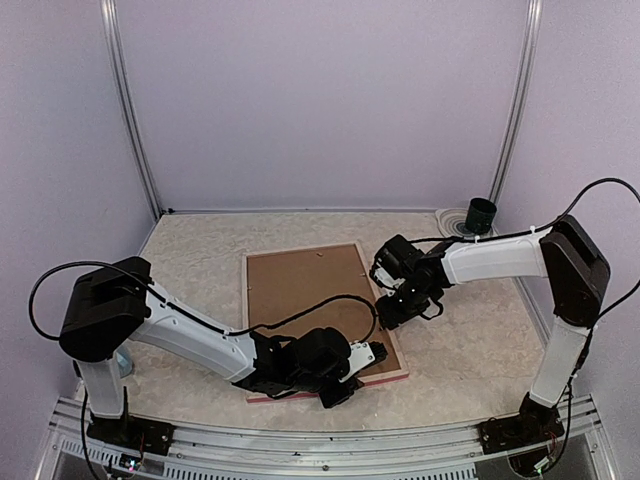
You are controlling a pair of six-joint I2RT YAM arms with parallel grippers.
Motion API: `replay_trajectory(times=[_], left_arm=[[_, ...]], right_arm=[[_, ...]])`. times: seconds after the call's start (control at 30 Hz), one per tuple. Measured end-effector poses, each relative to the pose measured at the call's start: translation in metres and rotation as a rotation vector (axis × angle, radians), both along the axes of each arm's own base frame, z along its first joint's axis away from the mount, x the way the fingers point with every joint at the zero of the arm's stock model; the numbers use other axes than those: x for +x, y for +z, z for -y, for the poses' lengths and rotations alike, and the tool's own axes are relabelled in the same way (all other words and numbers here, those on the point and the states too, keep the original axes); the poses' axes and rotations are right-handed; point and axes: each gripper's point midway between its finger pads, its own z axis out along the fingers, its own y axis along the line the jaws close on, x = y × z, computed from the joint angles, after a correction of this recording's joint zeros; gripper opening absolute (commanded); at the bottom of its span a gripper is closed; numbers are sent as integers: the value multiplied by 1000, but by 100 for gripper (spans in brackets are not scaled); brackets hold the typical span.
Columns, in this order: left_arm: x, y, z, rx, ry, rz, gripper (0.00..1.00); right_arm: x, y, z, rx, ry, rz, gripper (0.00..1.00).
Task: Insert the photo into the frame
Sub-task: Press the fastener onto the backboard.
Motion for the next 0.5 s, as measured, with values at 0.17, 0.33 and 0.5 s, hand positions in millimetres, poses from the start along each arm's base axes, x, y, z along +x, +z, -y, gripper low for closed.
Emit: replay_trajectory(times=[0.17, 0.33, 0.5], left_arm=[[0, 0, 0, 0, 0, 0, 29], [0, 0, 0, 0, 1, 0, 29], [0, 0, 0, -1, 1, 0, 31]], right_arm=[[0, 0, 0, -3, 0, 2, 52], [0, 1, 0, -7, 1, 2, 52], [2, 3, 1, -19, -1, 11, 58]])
